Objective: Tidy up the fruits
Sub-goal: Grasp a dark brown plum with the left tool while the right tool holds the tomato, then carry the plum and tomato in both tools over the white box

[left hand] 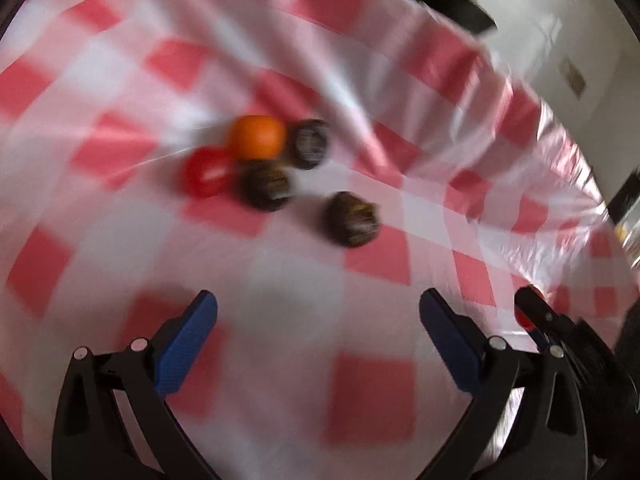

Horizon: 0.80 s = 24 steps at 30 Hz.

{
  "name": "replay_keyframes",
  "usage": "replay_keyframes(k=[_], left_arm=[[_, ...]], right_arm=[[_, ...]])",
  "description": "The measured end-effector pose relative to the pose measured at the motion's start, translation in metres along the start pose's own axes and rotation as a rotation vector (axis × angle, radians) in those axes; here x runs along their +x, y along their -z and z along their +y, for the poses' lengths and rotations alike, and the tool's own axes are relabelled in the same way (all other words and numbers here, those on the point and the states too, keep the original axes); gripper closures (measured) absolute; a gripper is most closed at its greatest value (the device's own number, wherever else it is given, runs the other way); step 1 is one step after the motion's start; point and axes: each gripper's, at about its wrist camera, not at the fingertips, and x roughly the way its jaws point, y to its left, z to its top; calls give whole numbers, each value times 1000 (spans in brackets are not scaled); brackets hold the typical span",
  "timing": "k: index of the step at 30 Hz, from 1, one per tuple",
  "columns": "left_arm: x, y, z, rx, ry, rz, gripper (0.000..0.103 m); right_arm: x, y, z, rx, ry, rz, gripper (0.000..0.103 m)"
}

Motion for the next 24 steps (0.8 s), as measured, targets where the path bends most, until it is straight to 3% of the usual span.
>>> replay_keyframes(k=[6,7,8,11,14,19,24], left_arm=[[47,-31,-39,96,-132,34,20],[53,-34,-44,127,-154,34,34],[55,-35,-48,159,-175,31,59],[45,-25,-52,219,-179,18,60],[7,1,-49,279,-176,-59,60],[-48,30,-9,142,-113,-110,60],[-83,57,18,76,-143,-142,60]], right_arm=[[1,-1,0,0,-5,1,71],[1,-1,0,-1,-6,1,71],[1,0,0,0,-8,0,71],[1,-1,0,2,-9,0,71],[1,0,0,1,-9,0,71],[1,0,1,3,-10,2,71],[1,0,0,9,-9,6,71]])
